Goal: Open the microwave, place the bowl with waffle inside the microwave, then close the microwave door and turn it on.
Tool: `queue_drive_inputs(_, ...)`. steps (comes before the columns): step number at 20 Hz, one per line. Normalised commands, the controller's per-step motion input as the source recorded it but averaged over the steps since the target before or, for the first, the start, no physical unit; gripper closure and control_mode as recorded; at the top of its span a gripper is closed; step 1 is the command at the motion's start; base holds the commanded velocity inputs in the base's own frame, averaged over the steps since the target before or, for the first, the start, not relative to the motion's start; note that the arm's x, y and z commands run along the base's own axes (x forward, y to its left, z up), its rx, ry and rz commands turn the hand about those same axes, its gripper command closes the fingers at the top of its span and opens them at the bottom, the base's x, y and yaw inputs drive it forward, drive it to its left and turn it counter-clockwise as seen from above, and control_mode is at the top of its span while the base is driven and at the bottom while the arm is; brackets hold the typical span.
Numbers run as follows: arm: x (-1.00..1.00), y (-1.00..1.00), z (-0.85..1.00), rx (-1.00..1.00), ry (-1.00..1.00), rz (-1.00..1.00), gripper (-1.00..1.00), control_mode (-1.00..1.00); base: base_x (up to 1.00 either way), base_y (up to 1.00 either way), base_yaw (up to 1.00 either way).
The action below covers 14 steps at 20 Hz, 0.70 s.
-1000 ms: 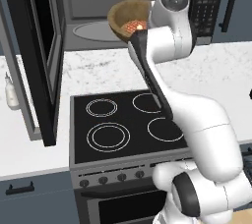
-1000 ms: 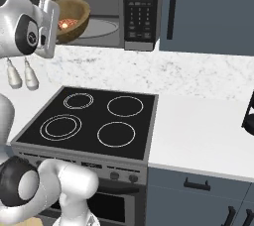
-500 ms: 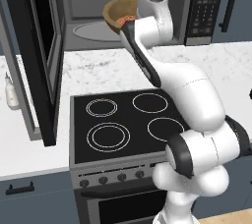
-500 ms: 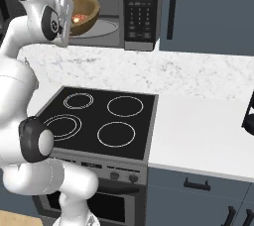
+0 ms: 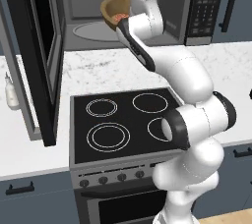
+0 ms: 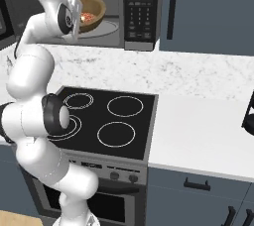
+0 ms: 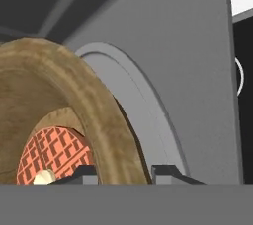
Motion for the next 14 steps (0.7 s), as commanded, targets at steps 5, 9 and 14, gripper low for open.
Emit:
queue_drive_inputs(5, 0.20, 0.12, -0.17, 0.00, 0.01, 0.00, 1.00, -1.00, 0.00, 0.00, 0.00)
queue_drive_inputs(9, 0.00, 0.09, -0.04, 0.00, 0.02, 0.00, -1.00, -1.00, 0.00, 0.00, 0.00)
queue_drive_inputs(14, 0.00, 0.03, 0.00, 0.00, -0.01, 0.00, -1.00, -1.00, 0.00, 0.00, 0.00)
